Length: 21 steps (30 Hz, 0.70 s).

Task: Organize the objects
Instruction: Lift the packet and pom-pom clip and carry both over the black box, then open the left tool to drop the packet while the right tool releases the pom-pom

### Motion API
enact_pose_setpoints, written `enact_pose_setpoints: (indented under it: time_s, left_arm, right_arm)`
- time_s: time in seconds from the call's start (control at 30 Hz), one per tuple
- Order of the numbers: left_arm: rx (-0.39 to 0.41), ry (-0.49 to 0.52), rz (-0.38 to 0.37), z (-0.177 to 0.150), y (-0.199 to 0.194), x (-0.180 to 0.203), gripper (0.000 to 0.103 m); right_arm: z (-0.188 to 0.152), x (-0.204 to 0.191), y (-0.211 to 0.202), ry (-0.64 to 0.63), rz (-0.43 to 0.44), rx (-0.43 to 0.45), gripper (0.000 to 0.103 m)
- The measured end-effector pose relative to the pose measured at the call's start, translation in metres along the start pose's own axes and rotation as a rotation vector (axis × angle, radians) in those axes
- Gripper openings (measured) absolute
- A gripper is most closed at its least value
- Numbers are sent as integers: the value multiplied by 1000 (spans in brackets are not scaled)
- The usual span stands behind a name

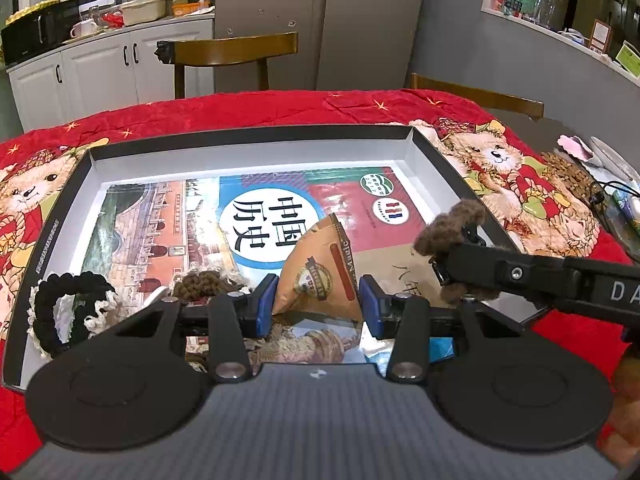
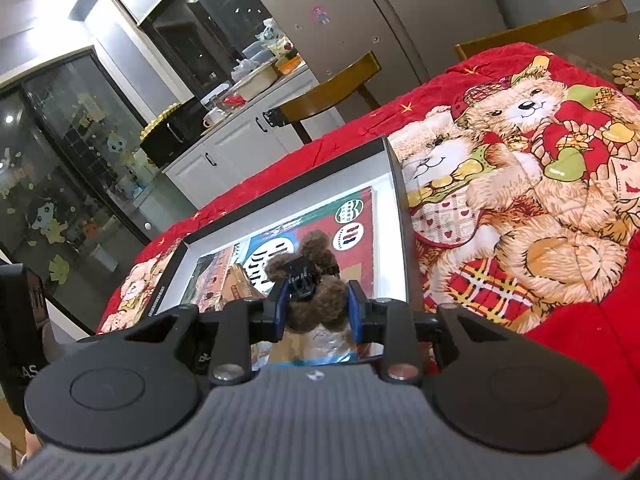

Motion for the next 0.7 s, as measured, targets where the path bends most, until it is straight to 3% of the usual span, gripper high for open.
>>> enact_pose_setpoints:
  time_s: [0.47, 0.53, 0.57, 0.7]
  left_arm:
    - [5, 10, -8, 0, 1, 1, 51]
    - [-5, 31, -33, 1, 0, 3, 56]
    - [-6, 45, -36, 2, -1, 5, 58]
    - [25, 65, -41, 9, -11, 3, 69]
  right_arm:
    - [0, 1, -1, 9, 22, -7, 37]
    - [1, 2, -1, 17, 29, -7, 38]
    - [1, 2, -2, 23, 38, -6, 41]
    - [4, 2, -8, 39, 73, 30, 69]
Point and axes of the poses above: each gripper's, at about its wrist camera, not at the fingertips, and y roughly the way its jaws point, x to its right, z to its top, the point moved 2 cm from there along y, roughly the way its jaws point, and after that the axes turned 6 degrees about x, right-handed, at the moved point
